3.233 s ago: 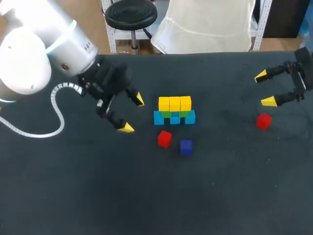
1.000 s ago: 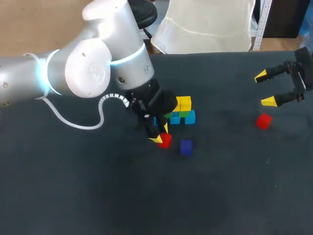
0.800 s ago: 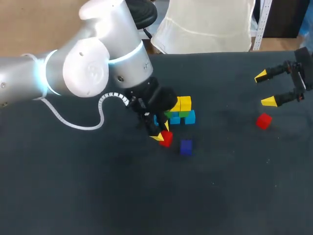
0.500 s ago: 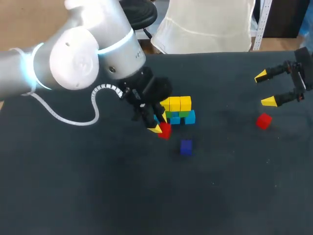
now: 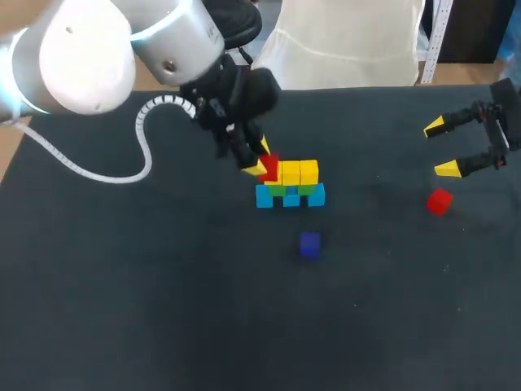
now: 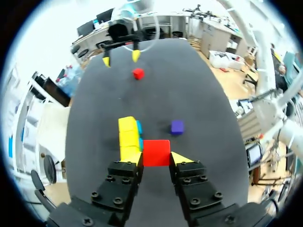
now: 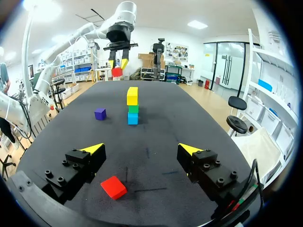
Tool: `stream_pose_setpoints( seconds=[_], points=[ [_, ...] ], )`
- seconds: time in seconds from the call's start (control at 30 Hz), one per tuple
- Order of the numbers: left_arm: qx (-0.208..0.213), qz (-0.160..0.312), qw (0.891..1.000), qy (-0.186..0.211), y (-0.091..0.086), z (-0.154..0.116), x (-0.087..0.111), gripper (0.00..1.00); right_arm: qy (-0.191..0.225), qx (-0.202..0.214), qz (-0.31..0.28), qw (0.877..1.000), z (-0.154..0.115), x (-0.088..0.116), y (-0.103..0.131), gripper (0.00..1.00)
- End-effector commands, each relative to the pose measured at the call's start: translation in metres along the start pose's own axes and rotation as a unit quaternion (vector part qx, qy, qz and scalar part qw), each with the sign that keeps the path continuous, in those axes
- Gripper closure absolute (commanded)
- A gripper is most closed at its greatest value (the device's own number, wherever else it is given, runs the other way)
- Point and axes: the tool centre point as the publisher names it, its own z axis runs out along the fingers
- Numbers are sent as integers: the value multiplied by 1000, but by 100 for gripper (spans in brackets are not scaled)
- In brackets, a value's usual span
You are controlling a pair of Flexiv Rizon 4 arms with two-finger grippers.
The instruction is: Place the blue cubes, place green cubes on the blue cubes, place the yellow cubes on the green cubes, then place the red cubes on the yellow cubes, and place purple cube on the red cubes.
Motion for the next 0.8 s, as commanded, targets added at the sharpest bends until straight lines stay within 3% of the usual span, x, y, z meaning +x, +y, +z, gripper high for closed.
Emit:
stream_pose_setpoints(
  seconds=[0.03, 0.37, 0.8],
  points=[
    [-13, -22, 1000, 2, 12, 2, -8, 100, -1, -1, -1, 1000, 0, 0, -1, 0],
    [-53, -68, 996, 35, 32, 25, -24, 100, -1, -1, -1, 1000, 0, 0, -1, 0],
    [-66, -93, 993, 25, 33, 30, -8, 100, -1, -1, -1, 1000, 0, 0, -1, 0]
  ],
)
